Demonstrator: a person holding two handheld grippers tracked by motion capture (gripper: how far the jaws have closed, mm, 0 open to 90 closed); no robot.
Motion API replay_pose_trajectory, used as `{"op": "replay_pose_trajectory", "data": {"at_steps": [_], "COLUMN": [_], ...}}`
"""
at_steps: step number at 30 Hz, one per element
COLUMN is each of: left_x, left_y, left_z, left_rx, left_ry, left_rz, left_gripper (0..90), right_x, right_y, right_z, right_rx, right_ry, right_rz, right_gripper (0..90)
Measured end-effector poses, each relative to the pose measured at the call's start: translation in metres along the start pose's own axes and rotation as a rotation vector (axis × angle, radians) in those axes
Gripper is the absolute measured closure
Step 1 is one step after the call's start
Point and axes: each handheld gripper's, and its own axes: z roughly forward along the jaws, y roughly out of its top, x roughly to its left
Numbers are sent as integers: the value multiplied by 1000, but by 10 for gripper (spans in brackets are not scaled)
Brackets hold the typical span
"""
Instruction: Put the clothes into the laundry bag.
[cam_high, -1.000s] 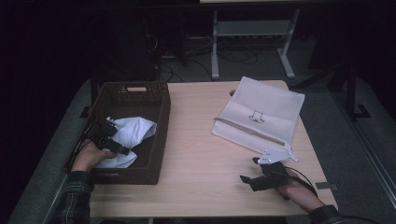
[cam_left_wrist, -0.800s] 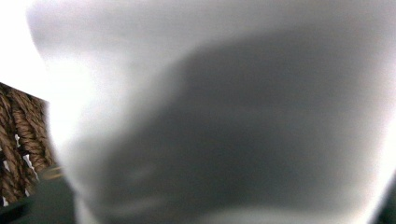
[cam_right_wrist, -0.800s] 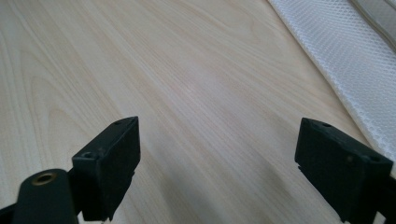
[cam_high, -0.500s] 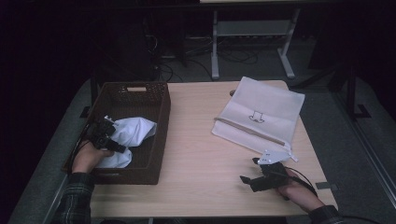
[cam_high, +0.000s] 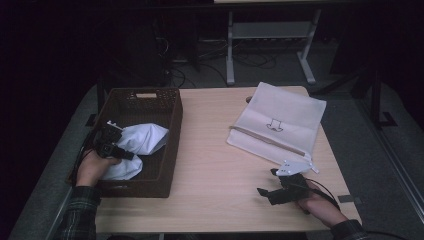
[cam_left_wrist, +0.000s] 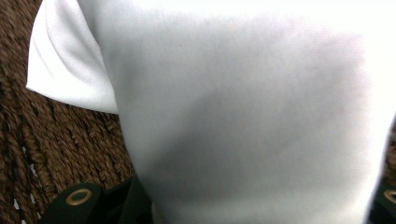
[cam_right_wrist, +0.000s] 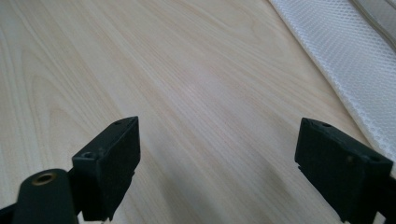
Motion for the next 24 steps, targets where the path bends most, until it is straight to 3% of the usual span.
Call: {"op": "replay_pose_trajectory", "data": {"at_steps": [4,15,24], "left_x": [2,4,-3], "left_y": [0,6,14], "left_z": [-8,-30,-52], "left_rx": [-40,-94,-143], "left_ry": [-11,15,15], "left_rz": [-22,-30,-11], "left_gripper": [670,669,669], "right_x": [0,0,0], "right_y": [0,0,1], "right_z": [0,1,1], "right_rx": [0,0,0], "right_ry": [1,3,4], "right_rz": [2,6,7], "right_gripper": [134,133,134]}}
